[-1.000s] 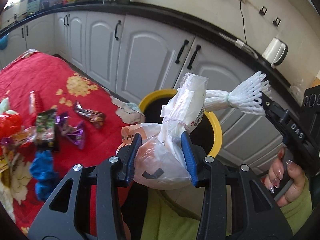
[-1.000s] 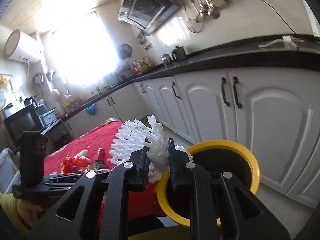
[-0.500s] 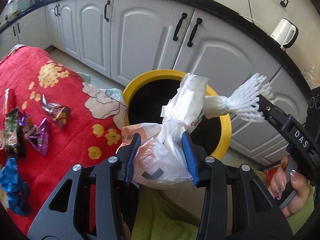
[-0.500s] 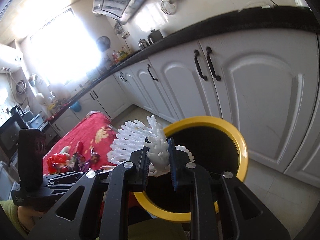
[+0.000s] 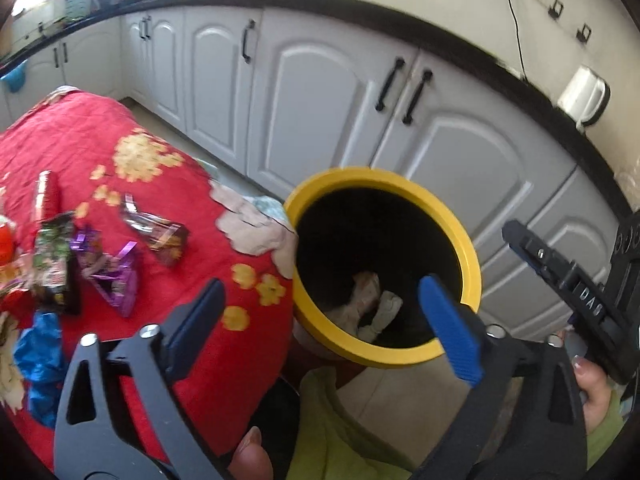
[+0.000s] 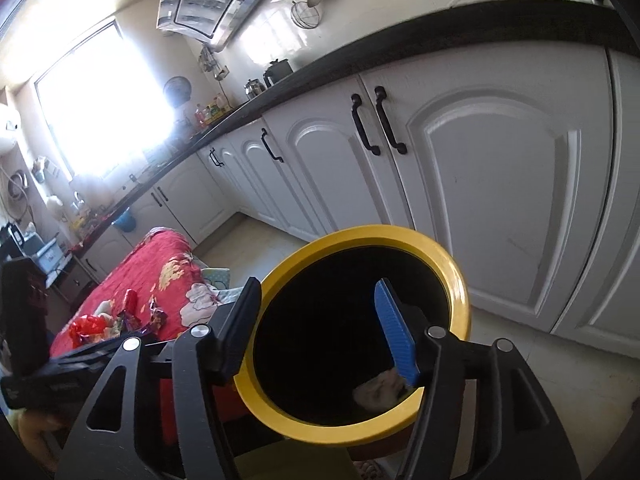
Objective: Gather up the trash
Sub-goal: 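Carry the white bag and paper bundle to the yellow bin and release both, then move both open tools back over the table toward the red bag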
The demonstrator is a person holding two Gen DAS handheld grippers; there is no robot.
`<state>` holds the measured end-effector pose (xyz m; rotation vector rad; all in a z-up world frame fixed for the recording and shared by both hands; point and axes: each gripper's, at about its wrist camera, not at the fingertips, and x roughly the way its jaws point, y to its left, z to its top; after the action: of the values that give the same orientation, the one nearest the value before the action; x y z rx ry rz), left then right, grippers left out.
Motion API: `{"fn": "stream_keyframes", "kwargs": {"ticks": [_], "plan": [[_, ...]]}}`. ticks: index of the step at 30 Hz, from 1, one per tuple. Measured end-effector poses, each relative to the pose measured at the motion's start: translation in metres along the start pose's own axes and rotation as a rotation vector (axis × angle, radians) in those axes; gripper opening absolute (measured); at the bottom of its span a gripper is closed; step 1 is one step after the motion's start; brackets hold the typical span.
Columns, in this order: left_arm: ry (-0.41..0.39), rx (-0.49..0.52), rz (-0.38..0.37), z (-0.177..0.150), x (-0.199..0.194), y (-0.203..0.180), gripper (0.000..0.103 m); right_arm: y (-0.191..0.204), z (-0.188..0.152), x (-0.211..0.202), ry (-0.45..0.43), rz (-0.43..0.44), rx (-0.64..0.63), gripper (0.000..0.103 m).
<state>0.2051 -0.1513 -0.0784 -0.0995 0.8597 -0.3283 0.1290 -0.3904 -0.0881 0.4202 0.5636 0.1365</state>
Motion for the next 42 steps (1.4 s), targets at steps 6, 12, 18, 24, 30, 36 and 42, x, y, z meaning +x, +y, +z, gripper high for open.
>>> {"fn": "stream_keyframes", "kwargs": {"ticks": [6, 12, 18, 24, 30, 36, 42], "plan": [[-0.08, -0.026, 0.043, -0.001, -0.031, 0.023, 0.092, 0.029, 0.001, -0.008, -0.031, 0.003, -0.061, 0.065], [-0.158, -0.049, 0.093, -0.002, -0.061, 0.045, 0.092, 0.064, 0.003, -0.021, -0.063, 0.024, -0.12, 0.071], [-0.221, -0.079, 0.124, -0.004, -0.089, 0.068, 0.092, 0.099, 0.001, -0.027, -0.062, 0.055, -0.175, 0.076], [-0.269, -0.103, 0.154, -0.006, -0.11, 0.086, 0.092, 0.13, -0.004, -0.029, -0.053, 0.081, -0.216, 0.082], [-0.305, -0.133, 0.194, -0.008, -0.124, 0.105, 0.092, 0.161, -0.012, -0.026, -0.033, 0.111, -0.259, 0.086], [-0.335, -0.194, 0.244, -0.012, -0.139, 0.138, 0.092, 0.194, -0.023, -0.02, -0.004, 0.15, -0.302, 0.088], [-0.365, -0.261, 0.292, -0.012, -0.151, 0.169, 0.092, 0.225, -0.032, -0.015, 0.018, 0.183, -0.347, 0.089]]}}
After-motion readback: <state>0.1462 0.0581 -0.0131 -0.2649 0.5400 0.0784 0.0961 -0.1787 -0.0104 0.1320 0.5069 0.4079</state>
